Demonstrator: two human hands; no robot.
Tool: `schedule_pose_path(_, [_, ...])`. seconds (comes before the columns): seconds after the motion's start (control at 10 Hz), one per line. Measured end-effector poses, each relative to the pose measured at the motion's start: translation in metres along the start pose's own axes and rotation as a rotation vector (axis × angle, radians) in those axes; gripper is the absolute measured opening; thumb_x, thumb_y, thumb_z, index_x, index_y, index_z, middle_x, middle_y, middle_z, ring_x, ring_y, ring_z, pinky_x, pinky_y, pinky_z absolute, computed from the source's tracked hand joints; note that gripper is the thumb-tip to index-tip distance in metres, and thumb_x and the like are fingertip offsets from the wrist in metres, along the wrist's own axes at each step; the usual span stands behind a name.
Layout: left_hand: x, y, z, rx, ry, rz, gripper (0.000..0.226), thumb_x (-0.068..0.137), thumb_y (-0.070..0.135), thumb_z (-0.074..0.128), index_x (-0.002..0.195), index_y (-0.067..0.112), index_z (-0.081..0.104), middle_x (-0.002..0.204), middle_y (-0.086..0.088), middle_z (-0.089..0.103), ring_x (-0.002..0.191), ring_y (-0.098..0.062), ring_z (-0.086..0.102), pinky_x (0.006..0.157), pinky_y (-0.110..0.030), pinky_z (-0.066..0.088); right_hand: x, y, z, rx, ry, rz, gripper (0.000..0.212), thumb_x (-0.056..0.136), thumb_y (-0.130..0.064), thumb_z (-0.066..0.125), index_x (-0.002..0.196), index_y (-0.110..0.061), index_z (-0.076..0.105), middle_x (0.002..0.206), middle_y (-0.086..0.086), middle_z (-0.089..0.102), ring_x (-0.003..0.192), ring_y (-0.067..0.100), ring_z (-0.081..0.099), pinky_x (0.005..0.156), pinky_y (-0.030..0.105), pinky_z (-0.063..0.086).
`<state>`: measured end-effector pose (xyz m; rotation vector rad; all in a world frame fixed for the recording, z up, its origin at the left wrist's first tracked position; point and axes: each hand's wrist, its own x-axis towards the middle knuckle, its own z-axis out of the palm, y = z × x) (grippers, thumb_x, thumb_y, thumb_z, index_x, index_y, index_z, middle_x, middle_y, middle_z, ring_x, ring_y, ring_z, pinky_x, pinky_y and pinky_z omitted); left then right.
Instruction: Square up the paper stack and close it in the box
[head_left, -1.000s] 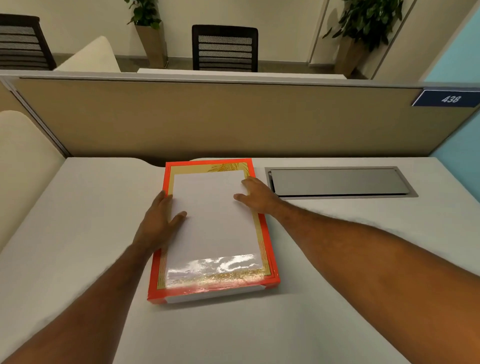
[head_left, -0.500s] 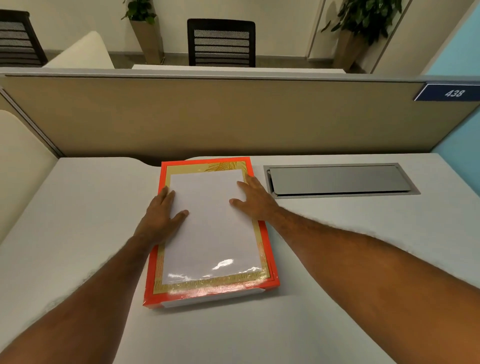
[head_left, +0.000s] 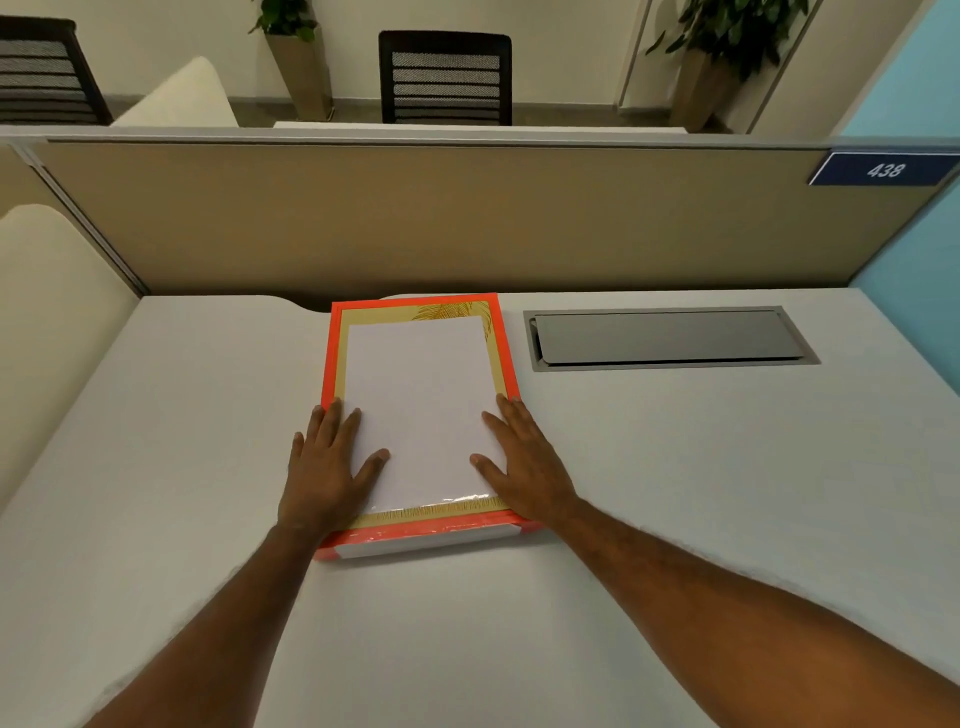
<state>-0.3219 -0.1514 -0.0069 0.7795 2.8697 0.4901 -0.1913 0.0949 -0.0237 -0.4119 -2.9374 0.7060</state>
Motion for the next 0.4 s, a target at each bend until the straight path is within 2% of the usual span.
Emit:
schedule_pose_path(0.2, [-0.001, 0.004, -0.003, 0.078, -0.085, -0.019, 0.085, 0.086, 0.071, 0.018, 0.156, 0.024, 0.009, 0.166, -0.003, -0.004, 0.152, -0.024, -0.007, 0.121, -0.053, 0.003, -0.002, -0.006, -0.010, -0.086, -0.082, 0.014, 0.069, 0.094, -0.058, 0.034, 0.153, -0.023, 0.022, 0.166, 0.001, 0.008, 0.153, 0.019, 0.002, 0.124, 0.045, 0.011])
schedule_pose_path(0.4, [-0.011, 0.025, -0.017, 0.130, -0.117, -0.002, 0.082, 0.090, 0.068, 0.029, 0.156, 0.021, 0.013, 0.166, -0.006, 0.000, 0.152, -0.027, -0.001, 0.121, -0.054, 0.007, -0.015, -0.010, -0.040, -0.186, -0.078, 0.036, 0.073, 0.094, -0.063, 0.029, 0.154, -0.022, 0.018, 0.166, 0.003, 0.005, 0.153, 0.022, -0.001, 0.124, 0.046, 0.002])
